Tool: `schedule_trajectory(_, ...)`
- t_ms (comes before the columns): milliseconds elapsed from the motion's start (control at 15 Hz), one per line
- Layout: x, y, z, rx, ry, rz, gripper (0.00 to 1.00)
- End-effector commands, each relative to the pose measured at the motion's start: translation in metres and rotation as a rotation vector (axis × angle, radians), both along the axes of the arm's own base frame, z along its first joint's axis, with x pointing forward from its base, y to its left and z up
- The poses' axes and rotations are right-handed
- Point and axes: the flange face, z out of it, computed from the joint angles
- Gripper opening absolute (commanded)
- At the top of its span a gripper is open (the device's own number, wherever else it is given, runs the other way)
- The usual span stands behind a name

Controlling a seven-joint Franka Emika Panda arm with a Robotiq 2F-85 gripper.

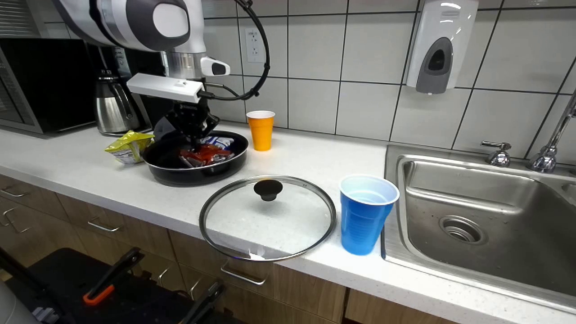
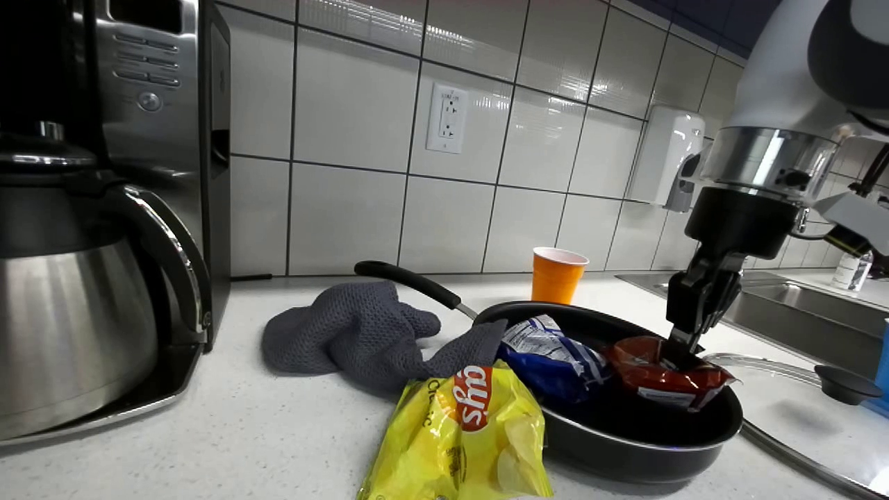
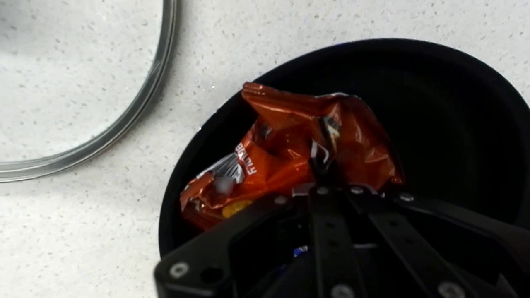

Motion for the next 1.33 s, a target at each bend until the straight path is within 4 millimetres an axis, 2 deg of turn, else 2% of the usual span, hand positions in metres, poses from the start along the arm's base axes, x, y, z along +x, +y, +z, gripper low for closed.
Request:
schedule_trajectory(0, 0.003, 0.005, -0.001, -0.025, -0.001, -0.031, 0.0)
schedule_trajectory(267, 0.004, 0.005, 0.0, -0.047, 0.001, -0.039, 0.0)
schedule_trajectory(333, 0.005, 0.004, 0.002, -0.054, -0.001, -0.037, 0.26)
schedule_trajectory(467, 0.006, 0.003, 0.009, -0.065, -0.013, -0.037, 0.32)
schedule_trajectory(1067, 0.018, 0.003, 0.02, -0.088, -0.046, -0.05, 0.99)
schedule_trajectory(1267, 0.02, 0.004, 0.026, -0.082, -0.056, -0.049, 1.0)
